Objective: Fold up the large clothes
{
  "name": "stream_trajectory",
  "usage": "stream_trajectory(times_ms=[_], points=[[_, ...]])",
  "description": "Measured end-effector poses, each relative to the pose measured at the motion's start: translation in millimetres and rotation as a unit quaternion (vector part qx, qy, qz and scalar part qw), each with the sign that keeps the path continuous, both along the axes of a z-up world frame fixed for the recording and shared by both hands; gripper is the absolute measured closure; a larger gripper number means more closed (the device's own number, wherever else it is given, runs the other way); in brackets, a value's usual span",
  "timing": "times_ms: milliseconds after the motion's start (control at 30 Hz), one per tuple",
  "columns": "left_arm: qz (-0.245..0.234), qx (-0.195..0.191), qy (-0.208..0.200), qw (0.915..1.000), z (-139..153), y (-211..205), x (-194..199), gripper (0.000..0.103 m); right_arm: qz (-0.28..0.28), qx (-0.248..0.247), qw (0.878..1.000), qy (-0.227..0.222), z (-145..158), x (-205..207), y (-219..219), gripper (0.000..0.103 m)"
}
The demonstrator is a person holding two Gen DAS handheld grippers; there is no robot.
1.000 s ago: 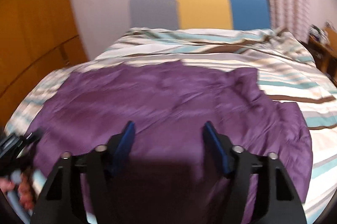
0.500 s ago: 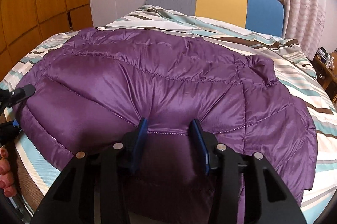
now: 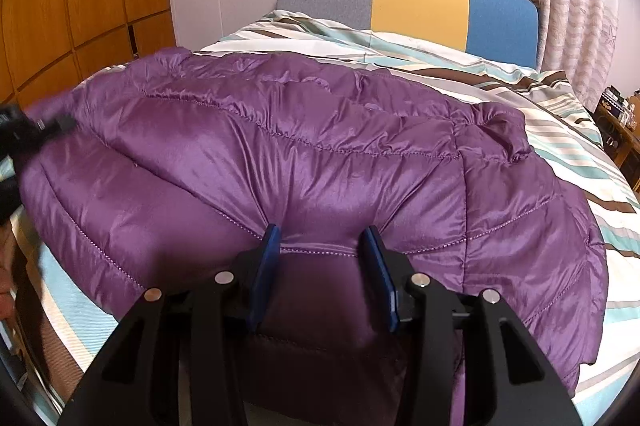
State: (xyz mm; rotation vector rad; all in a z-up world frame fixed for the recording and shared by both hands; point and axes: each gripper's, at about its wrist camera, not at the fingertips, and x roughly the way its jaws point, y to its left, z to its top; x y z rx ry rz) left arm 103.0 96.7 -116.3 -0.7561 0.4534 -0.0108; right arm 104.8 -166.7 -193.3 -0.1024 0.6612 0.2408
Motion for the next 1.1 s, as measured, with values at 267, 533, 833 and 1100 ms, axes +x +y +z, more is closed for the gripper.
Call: stream_trajectory(times_ms=[267,533,833,1100], points=[[-0.061,0.165,-0.081,0.981,49,-65,-16,0.082,-0.004,0.011,1.0,0.004,0,0,-3,0.06],[-0.119,0.316,-0.078,0.9382,58,-122,-12,0.082,-0.003,0.046,0.999,0.007,5,0,-13,0.057],[-0.131,0.343,-0.098,0.9249,78,-141,-2,0.082,-0.08,0.074,0.994,-0.019,23,-30,-75,0.038],[-0.172,0.404,-0.125,0.8898,82,-192,-1,0.082,-0.231,0.059,0.97,-0.041,31,-54,-167,0.036]])
